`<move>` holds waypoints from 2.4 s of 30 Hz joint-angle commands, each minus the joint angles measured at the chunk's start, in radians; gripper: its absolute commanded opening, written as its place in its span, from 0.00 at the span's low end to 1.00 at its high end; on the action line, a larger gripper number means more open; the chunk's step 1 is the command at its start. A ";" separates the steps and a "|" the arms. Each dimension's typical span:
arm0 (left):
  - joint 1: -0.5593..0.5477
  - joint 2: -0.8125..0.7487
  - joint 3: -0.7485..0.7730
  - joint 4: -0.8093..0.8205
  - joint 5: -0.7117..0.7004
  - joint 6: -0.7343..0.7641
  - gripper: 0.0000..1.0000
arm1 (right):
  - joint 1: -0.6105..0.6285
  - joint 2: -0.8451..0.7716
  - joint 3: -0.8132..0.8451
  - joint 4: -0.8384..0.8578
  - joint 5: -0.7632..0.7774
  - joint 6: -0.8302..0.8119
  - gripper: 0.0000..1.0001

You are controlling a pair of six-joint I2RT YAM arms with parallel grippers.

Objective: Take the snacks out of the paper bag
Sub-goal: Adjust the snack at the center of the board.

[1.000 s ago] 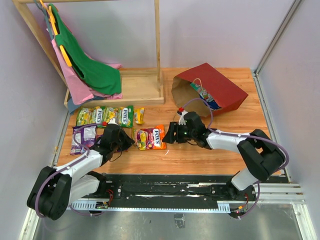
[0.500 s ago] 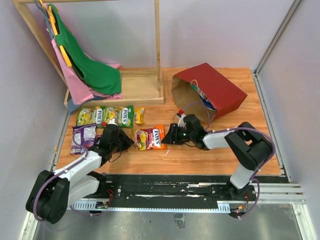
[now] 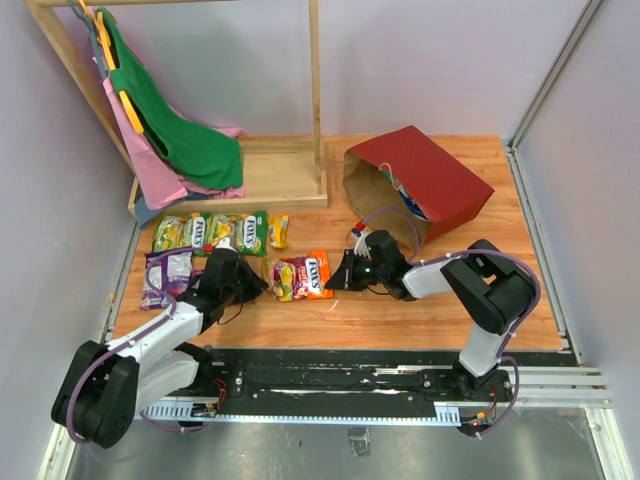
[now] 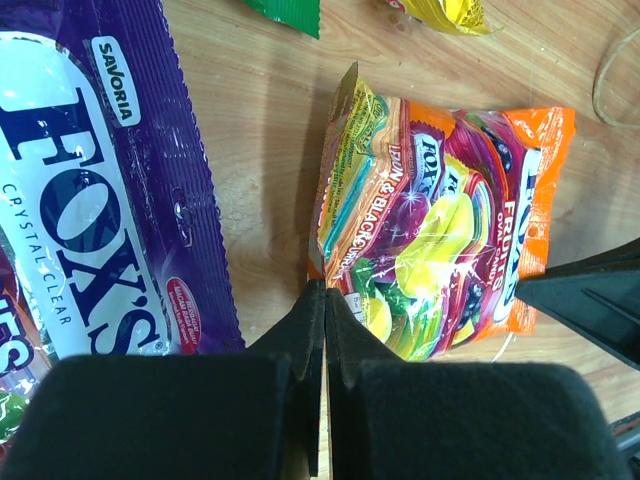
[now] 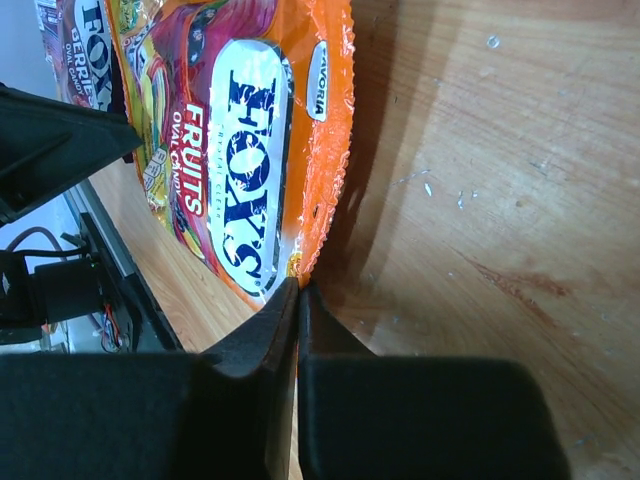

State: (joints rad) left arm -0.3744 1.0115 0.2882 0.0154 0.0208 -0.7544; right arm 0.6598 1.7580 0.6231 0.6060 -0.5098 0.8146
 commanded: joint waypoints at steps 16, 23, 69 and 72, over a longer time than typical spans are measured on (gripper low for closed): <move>0.009 -0.081 0.082 -0.170 -0.043 0.068 0.00 | -0.057 -0.145 -0.008 -0.195 0.031 -0.118 0.01; 0.009 -0.047 0.037 -0.061 0.100 0.027 0.74 | -0.058 -0.126 -0.003 -0.184 0.018 -0.112 0.01; -0.027 0.054 0.066 -0.031 0.065 0.044 0.01 | -0.071 -0.099 -0.003 -0.177 -0.003 -0.106 0.01; -0.022 0.033 0.066 -0.064 0.046 0.063 0.01 | -0.076 -0.100 -0.009 -0.170 -0.010 -0.103 0.01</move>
State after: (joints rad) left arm -0.4011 1.0801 0.3233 0.0254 0.1299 -0.7422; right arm 0.6106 1.6516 0.6235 0.4286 -0.5106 0.7143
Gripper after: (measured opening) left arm 0.011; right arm 0.011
